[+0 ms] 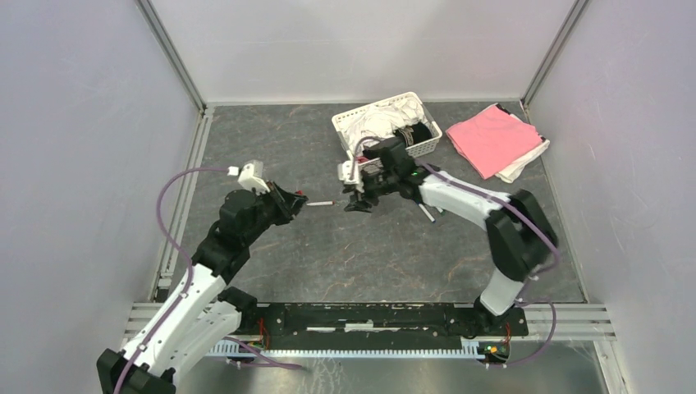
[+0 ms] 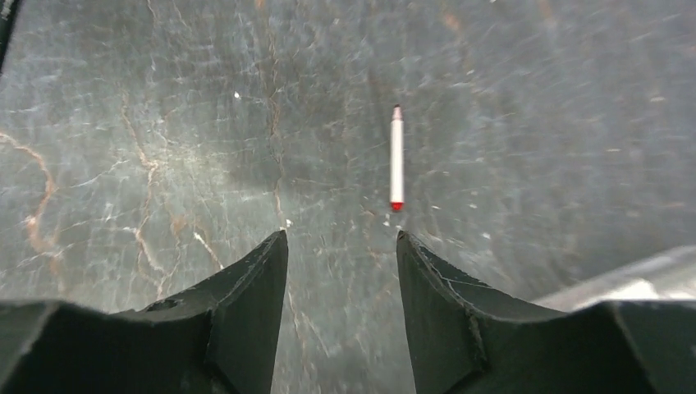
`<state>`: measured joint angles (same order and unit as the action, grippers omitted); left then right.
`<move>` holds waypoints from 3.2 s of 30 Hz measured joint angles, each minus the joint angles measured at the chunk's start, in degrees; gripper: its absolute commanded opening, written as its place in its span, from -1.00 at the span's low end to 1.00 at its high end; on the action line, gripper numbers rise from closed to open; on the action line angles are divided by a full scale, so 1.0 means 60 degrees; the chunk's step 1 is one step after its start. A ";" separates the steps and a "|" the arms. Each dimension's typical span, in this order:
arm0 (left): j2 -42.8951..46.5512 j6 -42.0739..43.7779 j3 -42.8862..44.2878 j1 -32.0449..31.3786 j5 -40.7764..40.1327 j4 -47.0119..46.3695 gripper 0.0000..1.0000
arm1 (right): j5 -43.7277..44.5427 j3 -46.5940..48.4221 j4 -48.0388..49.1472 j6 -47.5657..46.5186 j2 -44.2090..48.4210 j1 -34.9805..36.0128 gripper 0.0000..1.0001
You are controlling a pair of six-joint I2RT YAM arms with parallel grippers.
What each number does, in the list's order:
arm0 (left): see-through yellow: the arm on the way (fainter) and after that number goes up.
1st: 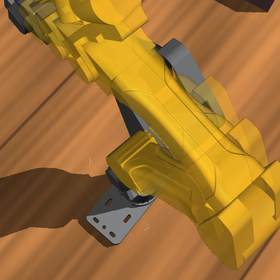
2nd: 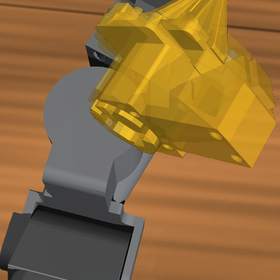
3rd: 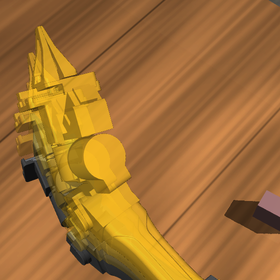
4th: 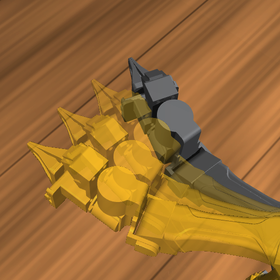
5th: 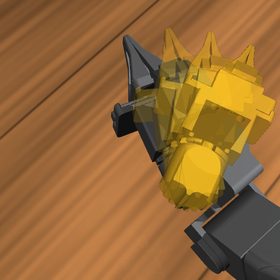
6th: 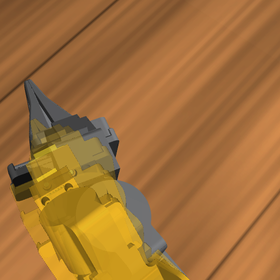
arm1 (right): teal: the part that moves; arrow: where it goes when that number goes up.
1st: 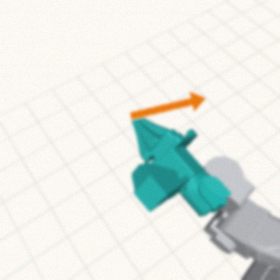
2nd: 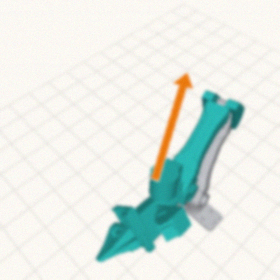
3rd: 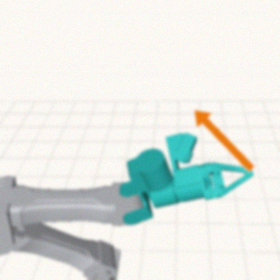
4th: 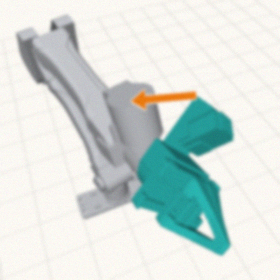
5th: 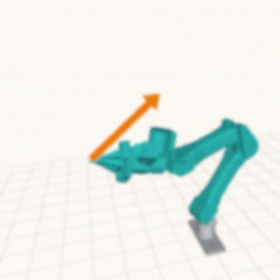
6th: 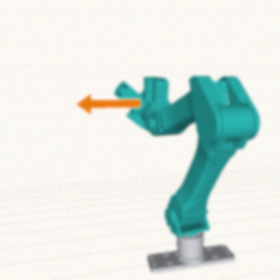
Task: Insert the pens into the pen caps
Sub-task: Pick up the pen from the center of the board, then insert the pen cap onto the pen.
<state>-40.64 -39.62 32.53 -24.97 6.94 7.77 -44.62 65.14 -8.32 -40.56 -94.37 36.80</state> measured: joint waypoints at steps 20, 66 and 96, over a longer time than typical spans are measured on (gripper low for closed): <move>0.1275 -0.0790 0.1147 0.0025 -0.5920 0.4288 -0.96 | 0.3133 0.5355 -0.1563 -0.0193 -0.5530 0.1636 0.01; -0.3982 -0.4226 -0.1967 0.0025 -0.0441 -0.8732 -0.95 | -0.1559 -0.1647 0.2900 0.7661 0.0528 -0.1166 -1.00; -0.4601 -0.4488 -0.0878 -0.0459 0.0375 -1.0644 -0.94 | -0.2226 -0.2255 0.8513 1.4553 0.1038 -0.1410 -1.00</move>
<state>-68.25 -66.54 27.27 -27.73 9.19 -56.10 -57.98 51.62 42.76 46.76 -88.14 28.34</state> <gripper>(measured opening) 0.246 0.019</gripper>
